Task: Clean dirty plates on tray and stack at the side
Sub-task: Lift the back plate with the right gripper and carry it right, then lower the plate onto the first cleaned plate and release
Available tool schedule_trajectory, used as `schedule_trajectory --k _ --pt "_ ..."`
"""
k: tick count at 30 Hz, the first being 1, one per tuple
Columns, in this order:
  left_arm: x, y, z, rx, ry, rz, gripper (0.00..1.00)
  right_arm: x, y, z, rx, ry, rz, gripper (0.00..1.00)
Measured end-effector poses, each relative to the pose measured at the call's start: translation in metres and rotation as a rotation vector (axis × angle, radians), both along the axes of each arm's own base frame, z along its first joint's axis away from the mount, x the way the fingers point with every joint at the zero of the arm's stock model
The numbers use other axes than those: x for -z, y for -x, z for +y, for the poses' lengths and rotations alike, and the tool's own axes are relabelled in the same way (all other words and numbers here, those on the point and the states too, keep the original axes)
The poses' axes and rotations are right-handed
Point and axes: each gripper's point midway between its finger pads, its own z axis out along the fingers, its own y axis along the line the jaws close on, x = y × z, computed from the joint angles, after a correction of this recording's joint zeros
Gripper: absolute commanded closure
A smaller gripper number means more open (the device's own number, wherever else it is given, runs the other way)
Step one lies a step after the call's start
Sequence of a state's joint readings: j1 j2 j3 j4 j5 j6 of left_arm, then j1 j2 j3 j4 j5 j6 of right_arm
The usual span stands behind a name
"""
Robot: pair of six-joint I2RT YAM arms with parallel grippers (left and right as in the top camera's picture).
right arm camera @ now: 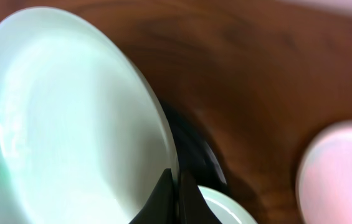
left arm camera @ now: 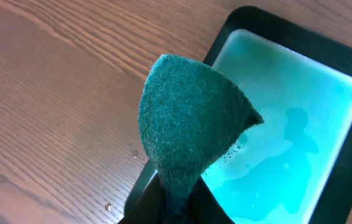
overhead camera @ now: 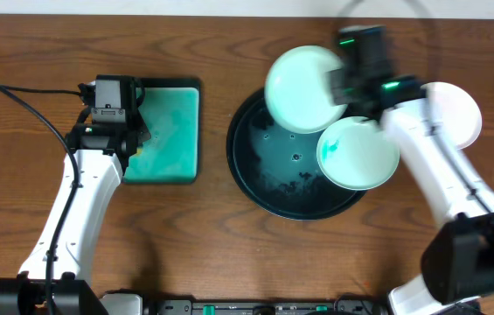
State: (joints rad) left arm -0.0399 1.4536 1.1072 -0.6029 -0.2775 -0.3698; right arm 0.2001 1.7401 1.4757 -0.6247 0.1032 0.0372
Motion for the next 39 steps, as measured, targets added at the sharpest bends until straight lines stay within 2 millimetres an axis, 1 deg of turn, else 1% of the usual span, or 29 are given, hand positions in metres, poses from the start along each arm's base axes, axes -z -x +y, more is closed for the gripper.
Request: schedule_trajectory --k 3,6,10,14,16,19,21,22,26,28,29,30,32,39 --pt "0.0 0.0 0.0 0.0 0.001 0.001 0.93 0.006 0.001 -0.077 0.189 -0.186 0.052 0.99" --pt "0.0 0.0 0.0 0.0 0.0 0.0 0.93 0.012 0.012 -0.145 0.349 -0.301 0.078 0.99" --pt "0.0 0.0 0.0 0.0 0.001 0.001 0.93 0.022 0.031 -0.212 0.508 -0.416 0.09 0.99" --pt "0.0 0.0 0.0 0.0 0.001 0.001 0.92 0.027 0.05 -0.261 0.634 -0.47 0.078 0.99" --pt "0.0 0.0 0.0 0.001 0.001 0.001 0.93 0.031 0.059 -0.279 0.685 -0.477 0.079 0.99" --pt "0.0 0.0 0.0 0.001 0.001 0.001 0.93 0.045 0.069 -0.299 0.757 -0.447 0.106 0.99" --pt "0.0 0.0 0.0 0.001 0.001 0.001 0.93 0.059 0.075 -0.311 0.8 -0.412 0.135 0.99" --pt "0.0 0.0 0.0 0.001 0.001 0.001 0.93 0.069 0.077 -0.316 0.82 -0.394 0.155 0.99" --pt "0.0 0.0 0.0 0.001 0.001 -0.001 0.93 0.089 0.078 -0.322 0.839 -0.378 0.193 0.99" --pt "0.0 0.0 0.0 0.001 0.001 -0.001 0.93 0.096 0.077 -0.324 0.845 -0.369 0.2 0.99" --pt "0.0 0.0 0.0 0.001 0.001 -0.001 0.93 0.097 0.076 -0.325 0.847 -0.365 0.198 0.94" --pt "0.0 0.0 0.0 0.001 0.001 -0.001 0.93 0.097 0.076 -0.326 0.848 -0.363 0.195 0.77" --pt "0.0 0.0 0.0 0.001 0.001 -0.001 0.93 0.096 0.073 -0.329 0.848 -0.358 0.18 0.01" --pt "0.0 0.0 0.0 0.001 0.001 -0.001 0.93 0.095 0.071 -0.328 0.835 -0.358 0.172 0.01"
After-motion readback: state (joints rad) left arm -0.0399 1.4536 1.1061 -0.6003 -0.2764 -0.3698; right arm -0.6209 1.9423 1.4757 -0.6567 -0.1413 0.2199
